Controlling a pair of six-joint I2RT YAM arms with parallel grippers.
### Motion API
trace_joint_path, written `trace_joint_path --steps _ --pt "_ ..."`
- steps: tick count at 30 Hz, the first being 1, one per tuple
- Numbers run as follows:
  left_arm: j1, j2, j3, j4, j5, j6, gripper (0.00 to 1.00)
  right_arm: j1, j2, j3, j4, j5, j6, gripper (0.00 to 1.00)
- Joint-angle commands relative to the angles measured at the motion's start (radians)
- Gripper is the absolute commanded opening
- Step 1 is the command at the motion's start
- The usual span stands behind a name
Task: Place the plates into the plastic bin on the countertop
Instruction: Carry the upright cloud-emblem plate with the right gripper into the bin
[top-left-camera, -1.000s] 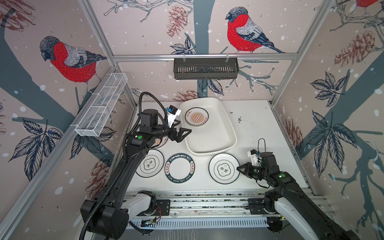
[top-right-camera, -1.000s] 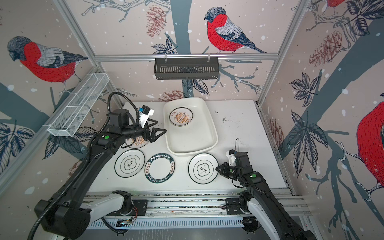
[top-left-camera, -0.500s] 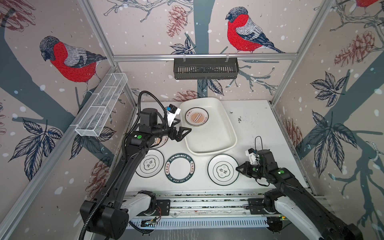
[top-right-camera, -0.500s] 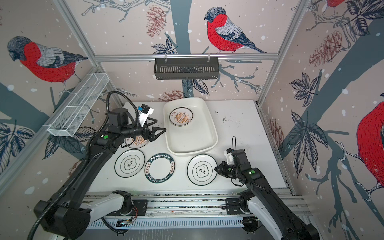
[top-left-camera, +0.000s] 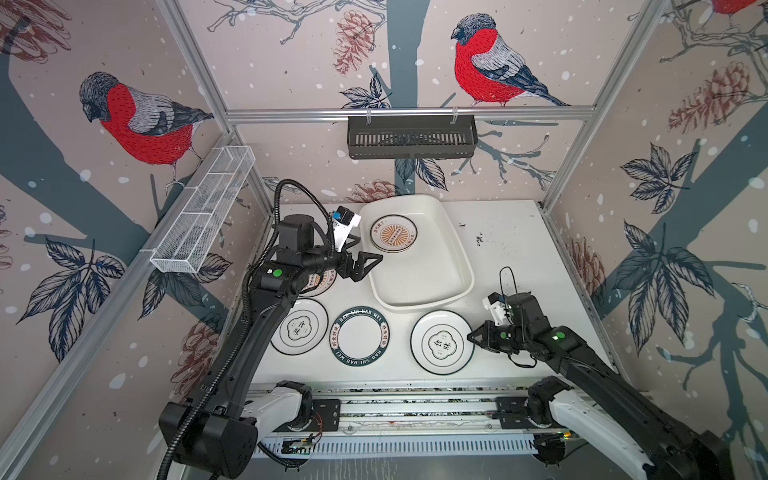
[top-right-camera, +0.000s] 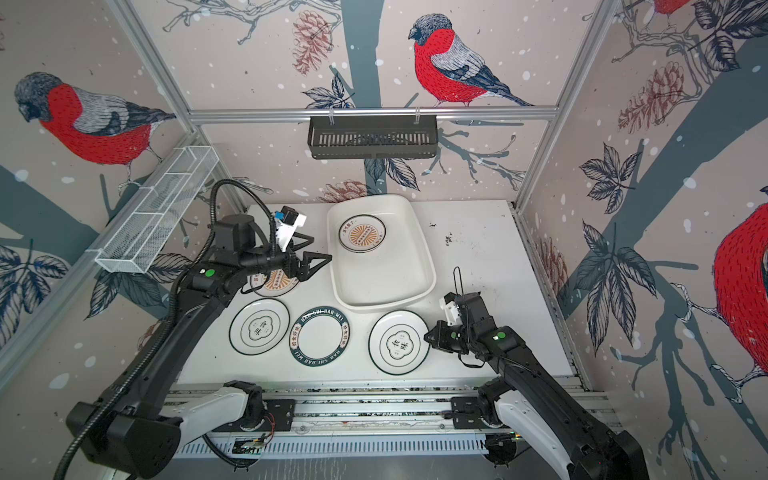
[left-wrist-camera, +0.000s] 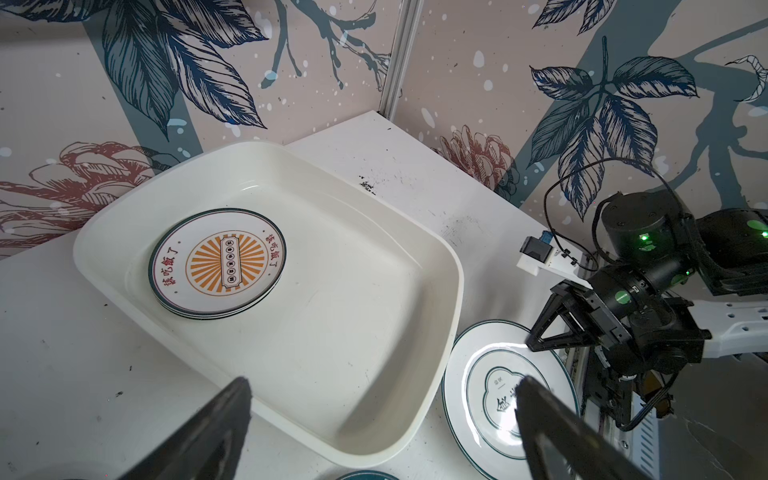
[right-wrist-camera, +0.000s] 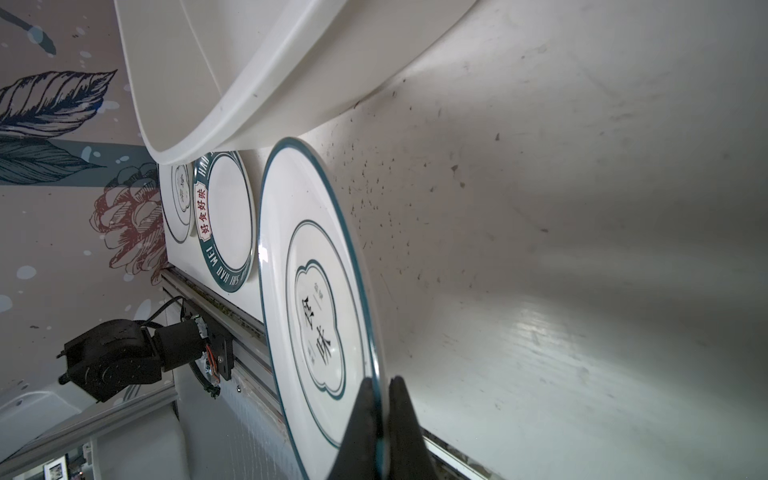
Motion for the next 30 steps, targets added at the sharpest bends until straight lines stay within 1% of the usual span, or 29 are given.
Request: trace_joint_path --steps 1,11,18,23,30 --pt "-0.002 0.0 0.01 -0.002 -0.007 0.012 0.98 0.02 0.006 0.023 -0.001 -0.002 -0.004 0.01" --pt "-0.002 0.0 0.015 0.004 -0.007 0.005 0.98 0.094 0.047 0.121 -0.059 -0.007 -0.034 0.01" --pt "-0.002 -0.011 0.024 -0.005 -0.013 0.006 0.98 0.142 0.086 0.161 -0.047 -0.019 -0.04 0.01" --pt "-0.002 -0.032 0.038 -0.023 -0.03 0.002 0.98 0.147 0.107 0.199 0.009 -0.057 -0.019 0.01" --pt "-0.002 -0.099 0.044 -0.039 -0.06 -0.009 0.98 0.144 0.209 0.349 0.027 -0.059 -0.04 0.01"
